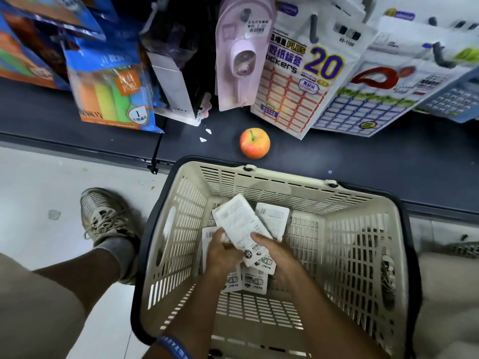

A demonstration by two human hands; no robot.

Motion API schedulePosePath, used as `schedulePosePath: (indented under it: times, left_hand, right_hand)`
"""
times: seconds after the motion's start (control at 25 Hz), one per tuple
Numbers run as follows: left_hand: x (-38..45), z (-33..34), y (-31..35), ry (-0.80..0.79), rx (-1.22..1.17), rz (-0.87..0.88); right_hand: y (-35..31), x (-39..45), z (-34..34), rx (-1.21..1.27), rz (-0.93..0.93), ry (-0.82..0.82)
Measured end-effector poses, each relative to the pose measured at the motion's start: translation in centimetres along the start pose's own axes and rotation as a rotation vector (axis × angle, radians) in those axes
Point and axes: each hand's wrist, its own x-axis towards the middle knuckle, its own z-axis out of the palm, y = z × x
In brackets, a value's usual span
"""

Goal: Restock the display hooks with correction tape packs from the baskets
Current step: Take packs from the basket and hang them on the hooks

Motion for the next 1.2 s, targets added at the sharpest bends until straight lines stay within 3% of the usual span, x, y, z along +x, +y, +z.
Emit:
schedulePosePath:
  times: [0.12, 0.24, 0.36, 0.48, 0.6, 0.68, 0.76, 0.88, 1.08, 1.2]
  left_hand:
    - [-0.6, 0.9, -1.0, -0.062, -0.113, -0.006]
    - [0.7, 1.0, 0.0, 0.120, -0.212, -0.046]
    - [1.4, 0.6, 1.1, 0.260, -0.224, -0.120]
    - [2.0, -0.2, 1.8, 0.174, -0.329, -0.209]
    - [2.0, -0.7, 1.9, 0.030, -0.392, -0.237]
    - [1.7, -1.0, 1.9, 0.042, -0.427, -0.190]
    - [1.6, -1.4, 1.6, 0.073, -0.438, -0.134]
    - [1.7, -2.7, 1.2, 0.128, -0.404, -0.112]
    - [1.8, -3.7, -0.2, -0.014, -0.045, -0.074]
    - [2.2, -3.1, -0.9, 0.122, 0.112, -0.018]
  right_hand:
    - [-0.7, 0.0, -0.7, -0.106, 0.009, 0.055]
    - [-0.5, -0.1, -0.7, -0.163, 0.033, 0.045]
    - [-0.4, -0.5, -0.3, -0.285, 0.010, -0.075]
    - [-1.1, -0.7, -0.2, -0.354, 0.011, -0.170]
    - [-1.4, -1.2, -1.6, -0.234, 0.061, -0.207]
    - [-1.1, -1.5, -2.8, -0.142, 0.101, -0.139]
    - [-0.6, -1.3, -4.0, -0.028, 0.112, 0.067]
    - [-0.8, -0.6, -5.1, 0.157, 0.062, 0.290]
    - [-1.6, -0.9, -2.8, -0.006, -0.046, 0.130]
    - [-1.0, -0.1, -0.6, -0.110, -0.131, 0.223]
